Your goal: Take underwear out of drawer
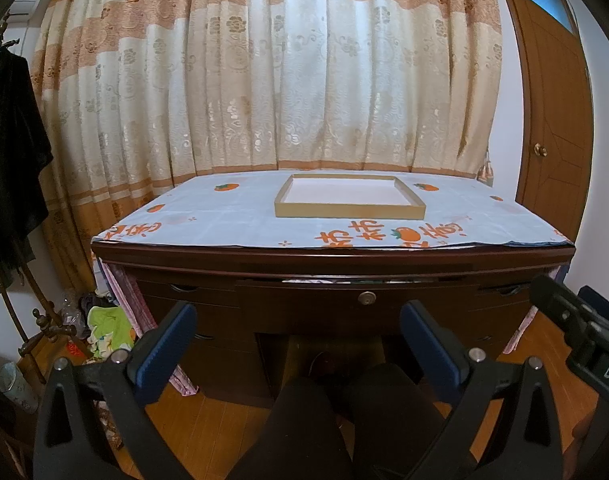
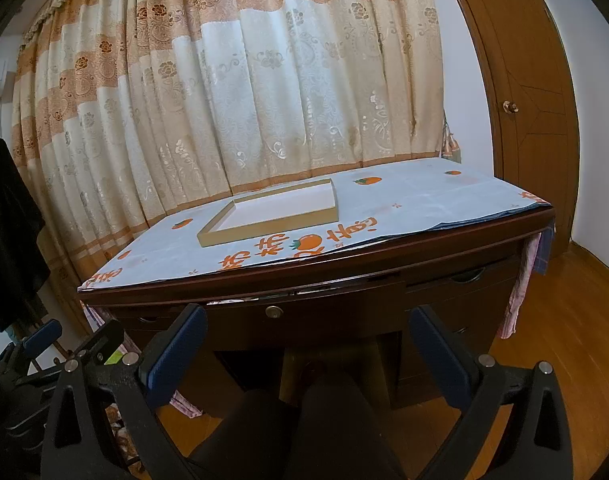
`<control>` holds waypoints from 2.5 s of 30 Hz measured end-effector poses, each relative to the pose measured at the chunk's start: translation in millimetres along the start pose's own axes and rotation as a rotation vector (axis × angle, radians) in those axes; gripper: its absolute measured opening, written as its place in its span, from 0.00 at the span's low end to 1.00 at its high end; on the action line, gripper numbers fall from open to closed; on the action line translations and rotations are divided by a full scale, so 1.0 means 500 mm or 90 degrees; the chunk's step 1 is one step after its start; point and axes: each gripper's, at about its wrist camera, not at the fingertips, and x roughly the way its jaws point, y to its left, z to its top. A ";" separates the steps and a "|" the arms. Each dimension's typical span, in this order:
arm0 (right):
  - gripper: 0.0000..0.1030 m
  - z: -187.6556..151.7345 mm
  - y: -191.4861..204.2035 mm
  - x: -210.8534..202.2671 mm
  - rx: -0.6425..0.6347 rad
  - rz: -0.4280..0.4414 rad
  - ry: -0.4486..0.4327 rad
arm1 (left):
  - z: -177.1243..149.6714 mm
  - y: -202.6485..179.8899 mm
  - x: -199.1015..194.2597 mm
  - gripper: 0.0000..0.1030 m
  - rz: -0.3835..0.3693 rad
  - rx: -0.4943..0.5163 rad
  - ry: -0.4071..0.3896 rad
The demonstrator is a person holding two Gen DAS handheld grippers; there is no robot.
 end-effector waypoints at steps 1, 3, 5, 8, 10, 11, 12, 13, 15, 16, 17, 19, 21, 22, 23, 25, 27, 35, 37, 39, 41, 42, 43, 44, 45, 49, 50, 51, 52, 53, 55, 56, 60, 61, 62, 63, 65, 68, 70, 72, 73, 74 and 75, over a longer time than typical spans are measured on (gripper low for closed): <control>0.99 -0.001 0.000 0.000 0.000 -0.001 0.001 | -0.002 0.000 0.002 1.00 0.000 0.000 0.000; 0.99 -0.001 -0.001 0.001 0.001 -0.002 0.006 | -0.003 -0.001 0.002 1.00 0.001 -0.001 0.000; 0.99 0.002 -0.001 0.003 0.001 -0.003 0.008 | -0.003 -0.001 0.002 1.00 0.001 -0.001 0.000; 0.99 0.002 0.000 0.003 0.001 -0.004 0.009 | -0.006 -0.003 0.002 1.00 0.000 0.002 0.001; 0.99 0.002 0.000 0.003 0.001 -0.004 0.009 | -0.006 -0.001 0.003 1.00 0.000 0.002 0.000; 0.99 0.002 0.000 0.004 0.001 -0.004 0.009 | -0.009 -0.002 0.002 1.00 -0.001 0.003 -0.001; 0.99 0.002 0.000 0.004 0.002 -0.004 0.009 | -0.010 -0.002 0.003 1.00 0.000 0.002 0.000; 0.99 0.001 0.000 0.004 0.001 -0.004 0.009 | -0.009 -0.002 0.003 1.00 0.000 0.001 0.000; 0.99 0.002 0.000 0.004 0.001 -0.005 0.011 | -0.009 -0.002 0.003 1.00 0.000 0.001 0.001; 0.99 0.002 -0.001 0.006 0.001 -0.006 0.012 | -0.009 -0.002 0.003 1.00 0.000 0.002 0.000; 0.99 0.002 -0.003 0.007 0.001 -0.007 0.014 | -0.009 -0.002 0.003 1.00 0.000 0.002 0.000; 0.99 0.005 -0.004 0.012 0.002 -0.010 0.020 | -0.009 -0.002 0.003 1.00 0.001 0.002 -0.002; 0.99 0.009 -0.007 0.018 0.000 -0.015 0.023 | -0.013 -0.004 0.007 1.00 0.003 0.004 -0.004; 0.99 0.011 -0.008 0.022 -0.002 -0.019 0.023 | -0.015 -0.004 0.010 1.00 0.004 0.004 -0.004; 0.99 0.015 -0.009 0.026 -0.004 -0.022 0.023 | -0.019 -0.004 0.013 1.00 0.007 0.005 -0.004; 0.99 0.022 -0.014 0.034 -0.005 -0.029 0.021 | -0.015 -0.002 0.021 1.00 0.008 0.005 -0.002; 0.99 0.027 -0.017 0.042 -0.008 -0.037 0.019 | -0.006 0.004 0.031 1.00 0.011 0.004 0.002; 0.99 0.047 -0.019 0.081 -0.025 -0.055 0.033 | 0.004 0.006 0.063 1.00 0.010 0.012 0.013; 0.99 0.053 -0.017 0.096 -0.032 -0.061 0.036 | 0.005 0.004 0.087 1.00 0.008 0.014 0.028; 0.99 0.057 -0.014 0.115 -0.037 -0.065 0.042 | 0.006 0.004 0.116 1.00 0.007 0.013 0.044; 0.99 0.062 -0.013 0.139 -0.038 -0.063 0.054 | 0.009 0.005 0.142 1.00 0.006 0.010 0.058; 0.99 0.063 -0.012 0.150 -0.037 -0.062 0.055 | 0.009 0.006 0.158 1.00 0.006 0.008 0.066; 0.99 0.063 -0.010 0.157 -0.037 -0.062 0.056 | 0.010 0.006 0.171 1.00 0.008 0.008 0.071; 0.99 0.064 -0.009 0.170 -0.036 -0.064 0.060 | 0.013 0.007 0.187 1.00 0.010 0.007 0.078; 0.99 0.065 -0.008 0.180 -0.035 -0.063 0.064 | 0.016 0.011 0.206 1.00 0.012 0.003 0.087; 0.99 0.070 0.001 0.218 -0.029 -0.063 0.080 | 0.022 0.019 0.248 1.00 0.021 -0.001 0.105; 0.99 0.071 0.002 0.226 -0.026 -0.063 0.081 | 0.024 0.021 0.254 1.00 0.024 -0.002 0.107; 0.99 0.073 0.004 0.233 -0.023 -0.063 0.083 | 0.025 0.022 0.261 1.00 0.027 -0.001 0.108; 0.99 0.074 0.005 0.241 -0.021 -0.063 0.084 | 0.028 0.024 0.269 1.00 0.030 0.001 0.109; 0.99 0.076 0.006 0.247 -0.019 -0.063 0.085 | 0.030 0.024 0.274 1.00 0.032 0.004 0.110; 0.99 0.077 0.009 0.262 -0.019 -0.065 0.088 | 0.034 0.025 0.289 1.00 0.042 0.009 0.113; 0.99 0.076 0.010 0.269 -0.018 -0.066 0.092 | 0.034 0.025 0.295 1.00 0.045 0.011 0.114; 0.99 0.068 0.010 0.300 -0.013 -0.068 0.115 | 0.030 0.025 0.322 1.00 0.055 0.020 0.128; 0.99 0.066 0.010 0.307 -0.011 -0.067 0.118 | 0.029 0.026 0.327 1.00 0.057 0.021 0.131; 0.99 0.063 0.010 0.312 -0.011 -0.066 0.122 | 0.028 0.026 0.332 1.00 0.060 0.023 0.135; 0.99 0.061 0.009 0.319 -0.011 -0.066 0.127 | 0.028 0.026 0.339 1.00 0.063 0.025 0.140; 0.99 0.057 0.009 0.331 -0.013 -0.064 0.133 | 0.027 0.024 0.349 1.00 0.069 0.030 0.145; 0.99 0.052 0.005 0.351 -0.016 -0.058 0.140 | 0.026 0.018 0.367 1.00 0.072 0.036 0.154; 0.99 0.049 -0.002 0.362 -0.016 -0.052 0.140 | 0.024 0.019 0.382 1.00 0.068 0.036 0.161; 0.99 0.043 -0.009 0.378 -0.020 -0.045 0.140 | 0.019 0.017 0.398 1.00 0.064 0.037 0.170; 0.99 0.038 -0.014 0.389 -0.021 -0.043 0.145 | 0.014 0.016 0.407 1.00 0.060 0.038 0.174; 0.99 0.033 -0.019 0.399 -0.021 -0.039 0.151 | 0.010 0.015 0.415 1.00 0.057 0.039 0.178; 0.99 0.026 -0.025 0.411 -0.020 -0.037 0.162 | 0.004 0.017 0.426 1.00 0.053 0.037 0.182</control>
